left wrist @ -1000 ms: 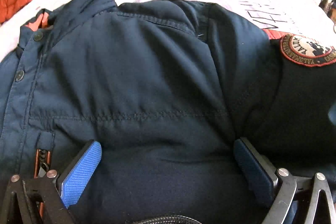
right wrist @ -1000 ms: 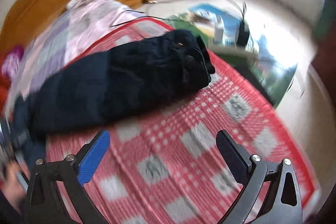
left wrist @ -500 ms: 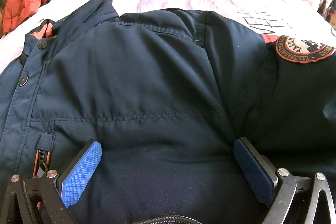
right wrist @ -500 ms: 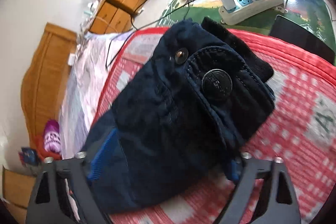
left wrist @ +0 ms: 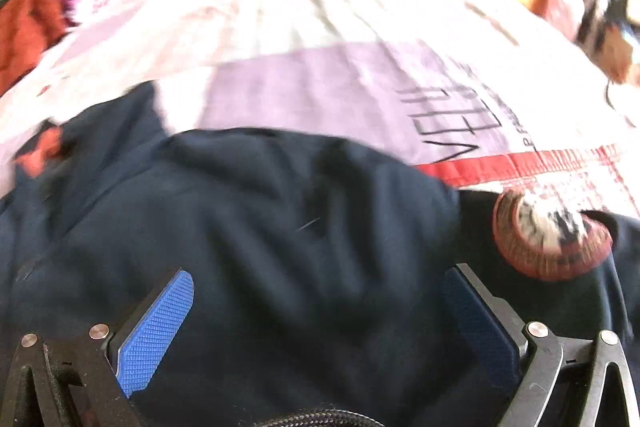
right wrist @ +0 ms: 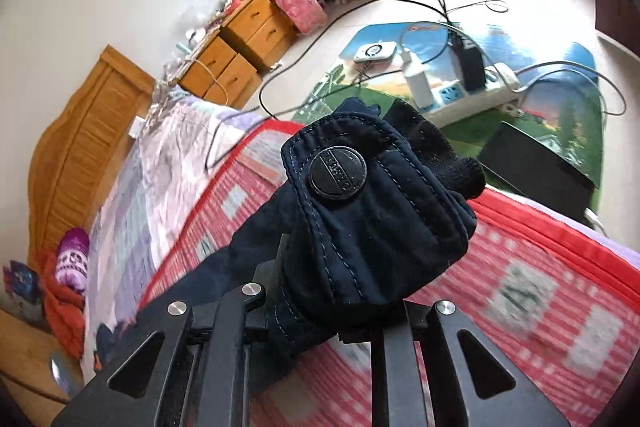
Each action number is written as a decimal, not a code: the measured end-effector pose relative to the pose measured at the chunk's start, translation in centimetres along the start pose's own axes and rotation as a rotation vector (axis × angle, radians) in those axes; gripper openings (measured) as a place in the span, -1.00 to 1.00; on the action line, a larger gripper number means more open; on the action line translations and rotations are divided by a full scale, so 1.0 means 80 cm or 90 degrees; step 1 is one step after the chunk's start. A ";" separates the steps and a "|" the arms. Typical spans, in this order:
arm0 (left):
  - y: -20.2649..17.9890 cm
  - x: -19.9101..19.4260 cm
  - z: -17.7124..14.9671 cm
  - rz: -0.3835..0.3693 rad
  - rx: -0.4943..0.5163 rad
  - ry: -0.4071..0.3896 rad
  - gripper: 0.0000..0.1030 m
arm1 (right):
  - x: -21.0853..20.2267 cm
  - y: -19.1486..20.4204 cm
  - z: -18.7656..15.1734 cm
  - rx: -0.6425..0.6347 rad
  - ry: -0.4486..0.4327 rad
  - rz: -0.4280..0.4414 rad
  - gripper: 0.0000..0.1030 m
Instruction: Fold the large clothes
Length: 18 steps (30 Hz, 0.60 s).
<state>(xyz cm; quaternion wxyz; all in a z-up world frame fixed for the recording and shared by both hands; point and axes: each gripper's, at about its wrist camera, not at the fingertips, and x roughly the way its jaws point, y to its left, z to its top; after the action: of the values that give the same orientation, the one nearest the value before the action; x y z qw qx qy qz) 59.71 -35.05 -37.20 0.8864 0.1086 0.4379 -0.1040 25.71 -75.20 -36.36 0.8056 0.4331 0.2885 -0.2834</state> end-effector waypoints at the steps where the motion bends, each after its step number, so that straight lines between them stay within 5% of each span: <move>1: -0.014 0.022 0.006 0.013 0.027 0.034 1.00 | -0.007 -0.003 -0.005 -0.005 0.001 -0.002 -0.65; 3: -0.032 0.057 0.007 0.042 0.065 0.084 1.00 | -0.024 -0.011 -0.015 -0.006 0.000 -0.001 -0.65; 11: -0.010 0.052 0.017 -0.004 0.020 0.105 1.00 | -0.082 0.025 -0.025 -0.097 -0.030 -0.023 -0.65; 15: 0.037 0.013 -0.022 0.025 -0.024 0.072 1.00 | -0.106 0.071 -0.022 -0.184 -0.065 -0.046 -0.65; 18: 0.078 -0.026 -0.069 0.002 -0.044 0.071 1.00 | -0.127 0.126 -0.024 -0.258 -0.099 -0.044 -0.65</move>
<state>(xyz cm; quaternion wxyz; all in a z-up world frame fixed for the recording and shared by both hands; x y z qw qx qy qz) 56.05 -27.31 -38.20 0.8638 0.0842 0.4901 -0.0810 25.55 -66.74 -24.64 0.8857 0.2291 0.2914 -0.2797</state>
